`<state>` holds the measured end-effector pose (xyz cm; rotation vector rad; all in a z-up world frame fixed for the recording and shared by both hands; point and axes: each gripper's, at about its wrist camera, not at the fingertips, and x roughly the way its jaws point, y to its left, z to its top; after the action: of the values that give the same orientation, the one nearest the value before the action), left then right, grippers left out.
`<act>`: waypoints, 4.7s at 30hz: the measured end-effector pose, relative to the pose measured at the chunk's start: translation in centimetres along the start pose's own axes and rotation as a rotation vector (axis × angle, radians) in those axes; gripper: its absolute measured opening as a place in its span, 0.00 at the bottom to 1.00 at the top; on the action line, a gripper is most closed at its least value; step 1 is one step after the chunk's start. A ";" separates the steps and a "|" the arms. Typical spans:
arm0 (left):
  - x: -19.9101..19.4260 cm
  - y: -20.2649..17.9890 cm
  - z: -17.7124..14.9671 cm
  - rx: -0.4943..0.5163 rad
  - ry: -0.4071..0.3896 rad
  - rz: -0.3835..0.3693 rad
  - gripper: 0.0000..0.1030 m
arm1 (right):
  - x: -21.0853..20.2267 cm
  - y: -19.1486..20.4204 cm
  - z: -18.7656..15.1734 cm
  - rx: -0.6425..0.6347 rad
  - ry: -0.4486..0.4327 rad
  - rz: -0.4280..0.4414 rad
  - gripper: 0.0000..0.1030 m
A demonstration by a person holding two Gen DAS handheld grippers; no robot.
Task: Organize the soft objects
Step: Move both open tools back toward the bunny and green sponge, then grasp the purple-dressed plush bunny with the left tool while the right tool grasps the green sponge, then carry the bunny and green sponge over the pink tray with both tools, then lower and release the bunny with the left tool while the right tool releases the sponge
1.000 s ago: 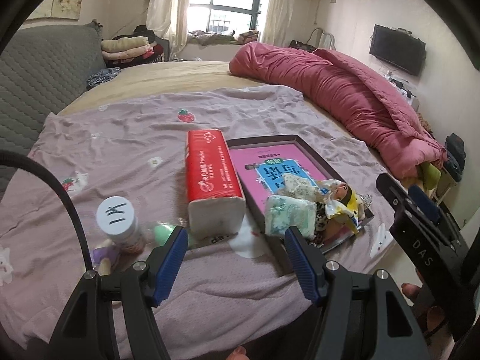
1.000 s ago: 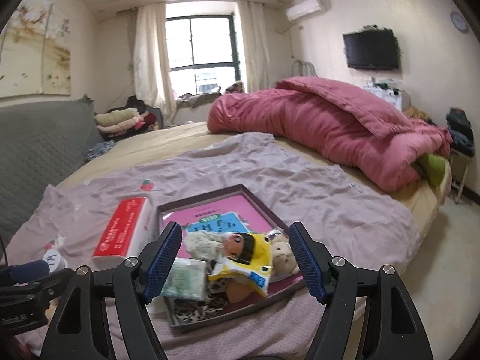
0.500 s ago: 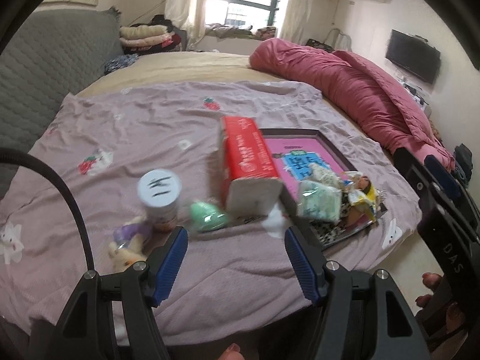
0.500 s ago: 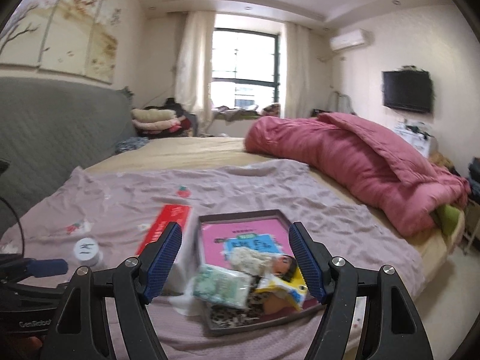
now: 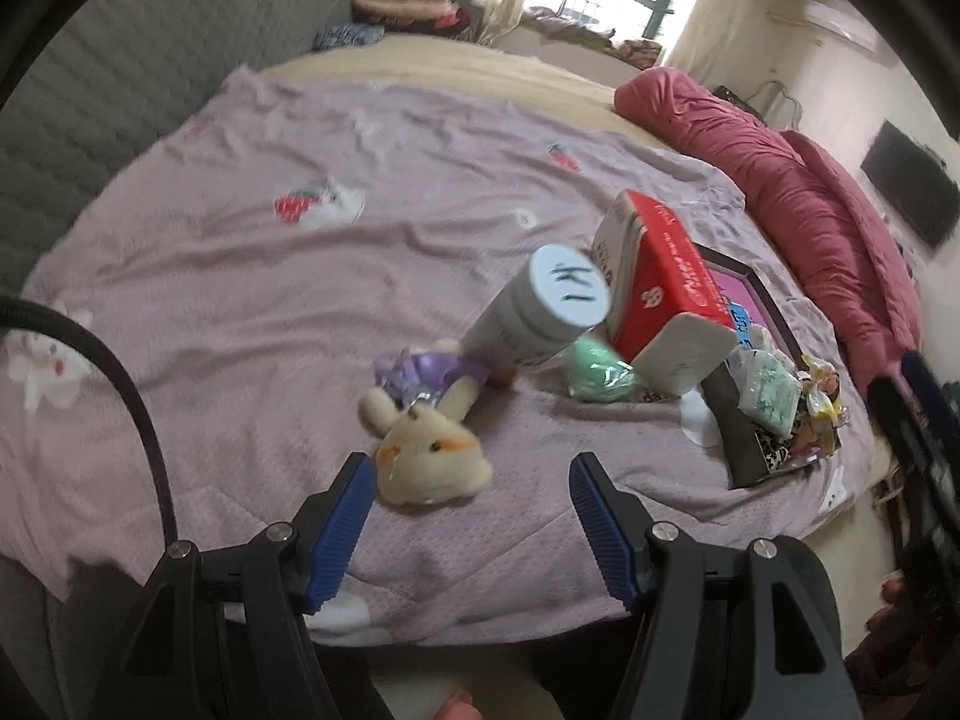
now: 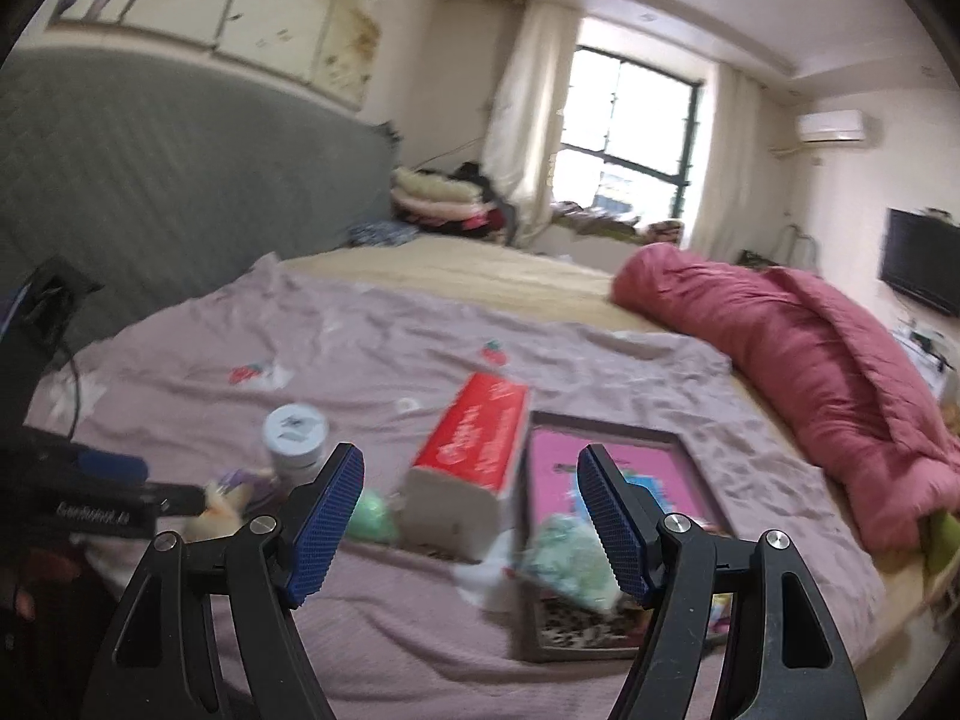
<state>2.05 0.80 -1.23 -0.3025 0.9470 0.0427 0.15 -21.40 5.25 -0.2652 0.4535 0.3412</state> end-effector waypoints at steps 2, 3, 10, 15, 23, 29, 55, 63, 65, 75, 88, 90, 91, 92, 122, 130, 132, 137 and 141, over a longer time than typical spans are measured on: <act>0.7 1.0 -0.1 -0.029 0.024 -0.011 0.65 | 0.8 0.9 -0.3 -0.029 0.021 0.032 0.73; 0.9 1.3 -0.1 -0.041 0.028 -0.016 0.65 | 1.1 1.5 -0.6 -0.050 0.031 0.043 0.73; 3.5 2.8 -0.4 -0.100 0.082 -0.028 0.65 | 3.9 4.0 -1.6 -0.122 0.074 0.105 0.73; 5.8 3.3 -0.2 -0.131 0.113 -0.023 0.65 | 6.4 4.7 -2.6 -0.147 0.129 0.127 0.73; 8.5 4.3 0.5 -0.160 0.145 -0.029 0.65 | 9.2 5.7 -3.8 -0.223 0.161 0.152 0.73; 9.2 4.7 0.3 -0.154 0.133 -0.057 0.65 | 12.2 7.7 -4.9 -0.350 0.173 0.138 0.73; 10.2 4.1 0.6 -0.085 0.094 -0.054 0.62 | 20.3 8.4 -5.4 -0.291 0.302 0.140 0.38; 10.2 4.5 1.0 -0.077 0.056 -0.073 0.48 | 17.7 6.1 -2.6 -0.143 0.210 0.185 0.37; 10.1 4.6 1.1 -0.080 0.049 -0.080 0.47 | 17.0 5.8 -1.9 -0.117 0.187 0.185 0.37; 6.8 5.0 2.0 -0.101 -0.069 -0.093 0.46 | 13.2 3.0 1.4 0.026 0.073 0.135 0.37; 0.1 -1.2 4.0 0.011 -0.212 -0.119 0.46 | 8.0 -3.4 2.2 0.162 -0.028 0.035 0.37; -0.2 -2.9 4.2 0.039 -0.216 -0.125 0.46 | 7.2 -5.0 2.0 0.189 -0.039 0.014 0.37; -0.4 -3.9 4.4 0.055 -0.219 -0.128 0.46 | 6.8 -5.8 1.9 0.208 -0.046 0.001 0.37; -0.5 -4.9 4.6 0.067 -0.220 -0.135 0.46 | 6.6 -6.6 1.9 0.225 -0.051 -0.007 0.37; 6.3 -23.8 4.1 0.365 -0.070 -0.206 0.46 | 4.8 -18.0 -3.5 0.499 -0.004 -0.104 0.37; 9.8 -25.3 4.6 0.388 -0.014 -0.196 0.46 | 6.9 -18.7 -5.3 0.514 0.091 -0.090 0.38; 10.7 -25.6 4.6 0.399 -0.001 -0.186 0.46 | 7.4 -18.8 -5.6 0.504 0.105 -0.094 0.38; 12.4 -25.8 4.8 0.393 0.022 -0.184 0.46 | 8.1 -19.0 -6.1 0.498 0.118 -0.100 0.38; 13.4 -26.0 4.8 0.401 0.033 -0.175 0.46 | 8.6 -19.1 -6.1 0.488 0.121 -0.105 0.38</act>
<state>18.04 -24.01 -3.28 -0.0139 0.9364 -0.3100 12.30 -38.47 -0.82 0.1667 0.6240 0.1048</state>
